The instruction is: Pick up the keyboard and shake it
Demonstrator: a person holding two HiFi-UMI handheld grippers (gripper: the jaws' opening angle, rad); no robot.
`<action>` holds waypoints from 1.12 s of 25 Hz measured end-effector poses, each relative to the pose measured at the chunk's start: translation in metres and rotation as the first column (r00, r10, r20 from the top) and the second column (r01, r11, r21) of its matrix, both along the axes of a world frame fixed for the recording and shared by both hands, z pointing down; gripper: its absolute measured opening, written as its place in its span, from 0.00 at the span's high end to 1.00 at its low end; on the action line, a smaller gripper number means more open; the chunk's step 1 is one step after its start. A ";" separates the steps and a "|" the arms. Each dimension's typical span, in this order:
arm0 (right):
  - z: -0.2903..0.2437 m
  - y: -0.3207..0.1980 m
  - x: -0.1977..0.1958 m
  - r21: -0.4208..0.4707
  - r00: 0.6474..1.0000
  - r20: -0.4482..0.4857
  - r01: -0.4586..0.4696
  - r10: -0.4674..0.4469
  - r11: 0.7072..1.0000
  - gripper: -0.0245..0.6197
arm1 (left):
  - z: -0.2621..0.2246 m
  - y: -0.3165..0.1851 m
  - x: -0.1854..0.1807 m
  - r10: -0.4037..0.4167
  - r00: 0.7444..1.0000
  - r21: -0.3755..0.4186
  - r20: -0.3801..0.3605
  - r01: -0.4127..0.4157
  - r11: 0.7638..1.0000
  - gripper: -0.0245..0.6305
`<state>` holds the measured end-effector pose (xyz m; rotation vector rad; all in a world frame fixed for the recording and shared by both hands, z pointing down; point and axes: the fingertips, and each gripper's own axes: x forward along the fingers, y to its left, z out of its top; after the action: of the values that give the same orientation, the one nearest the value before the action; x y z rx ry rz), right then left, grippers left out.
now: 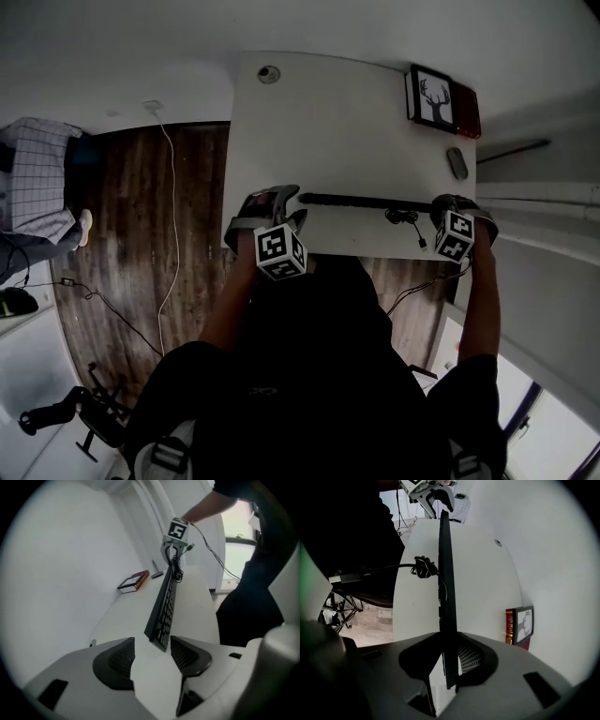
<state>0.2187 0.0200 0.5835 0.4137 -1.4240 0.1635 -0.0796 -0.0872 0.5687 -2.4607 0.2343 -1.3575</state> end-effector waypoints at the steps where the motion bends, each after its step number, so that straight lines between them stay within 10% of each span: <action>1: 0.000 -0.002 0.000 -0.002 1.000 0.000 0.002 -0.002 1.000 0.80 | -0.005 0.004 -0.001 0.043 0.998 0.015 0.036 -0.044 0.999 0.60; 8: -0.002 -0.001 -0.004 0.001 1.000 0.022 0.022 -0.022 1.000 0.80 | -0.026 0.011 0.067 0.263 0.960 0.085 0.101 -0.271 0.959 0.59; 9: -0.001 -0.002 -0.001 0.004 1.000 0.027 0.014 -0.014 1.000 0.80 | -0.024 0.008 0.073 0.279 0.952 0.072 0.124 -0.289 0.955 0.70; 13: -0.001 -0.004 0.008 0.019 0.995 0.097 -0.006 0.004 1.000 0.80 | -0.019 0.004 0.083 0.296 0.938 0.013 0.181 -0.303 0.953 0.87; 20: -0.005 -0.015 0.014 0.033 0.987 0.154 0.034 -0.039 0.999 0.80 | -0.020 -0.009 0.093 0.305 0.905 -0.020 0.297 -0.313 0.949 0.79; 28: 0.000 -0.032 0.022 0.048 0.979 0.199 0.033 -0.042 0.998 0.78 | -0.013 -0.028 0.098 0.272 0.922 -0.096 0.274 -0.256 0.962 0.90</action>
<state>0.2406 -0.0117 0.5835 0.4162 -1.6350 0.1460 0.0180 -0.1153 0.5560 -2.2037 -0.2017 -1.5875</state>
